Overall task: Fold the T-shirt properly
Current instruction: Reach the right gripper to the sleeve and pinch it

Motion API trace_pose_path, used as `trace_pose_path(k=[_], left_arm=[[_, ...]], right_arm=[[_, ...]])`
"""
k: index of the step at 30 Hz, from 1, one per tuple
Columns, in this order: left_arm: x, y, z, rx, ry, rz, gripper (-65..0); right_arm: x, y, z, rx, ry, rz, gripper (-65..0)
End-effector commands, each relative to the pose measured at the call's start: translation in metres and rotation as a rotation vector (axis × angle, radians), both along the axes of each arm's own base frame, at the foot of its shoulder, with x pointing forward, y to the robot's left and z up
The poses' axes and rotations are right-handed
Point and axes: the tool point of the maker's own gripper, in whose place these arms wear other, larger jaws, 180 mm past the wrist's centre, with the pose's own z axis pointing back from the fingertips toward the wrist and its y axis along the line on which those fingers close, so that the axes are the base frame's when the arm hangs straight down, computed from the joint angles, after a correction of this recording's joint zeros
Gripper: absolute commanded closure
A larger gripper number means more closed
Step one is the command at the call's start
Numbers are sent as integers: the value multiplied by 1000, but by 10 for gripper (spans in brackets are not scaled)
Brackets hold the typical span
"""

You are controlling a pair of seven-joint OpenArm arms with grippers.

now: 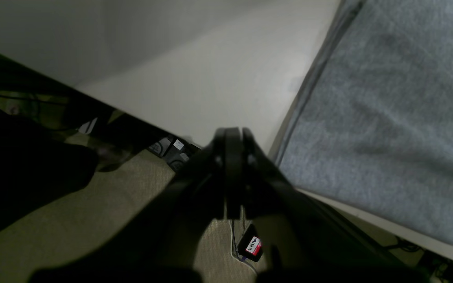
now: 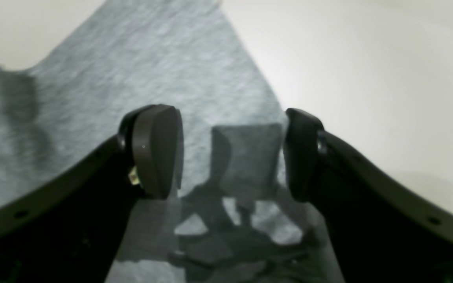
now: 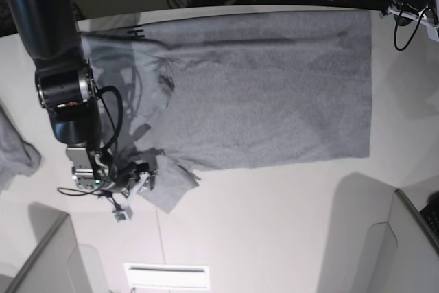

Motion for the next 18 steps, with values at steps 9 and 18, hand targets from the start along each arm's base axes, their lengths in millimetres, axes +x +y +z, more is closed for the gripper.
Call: trace_pose_path(k=[9,18], left_arm=[[5,5,9,29,-25,-10,0],[7,5,9,26,-30,-11,0]], right_arm=[[40,-28,53,-22,-130,-35,-396],[31,-41,43,-44,-97,-48,-402]])
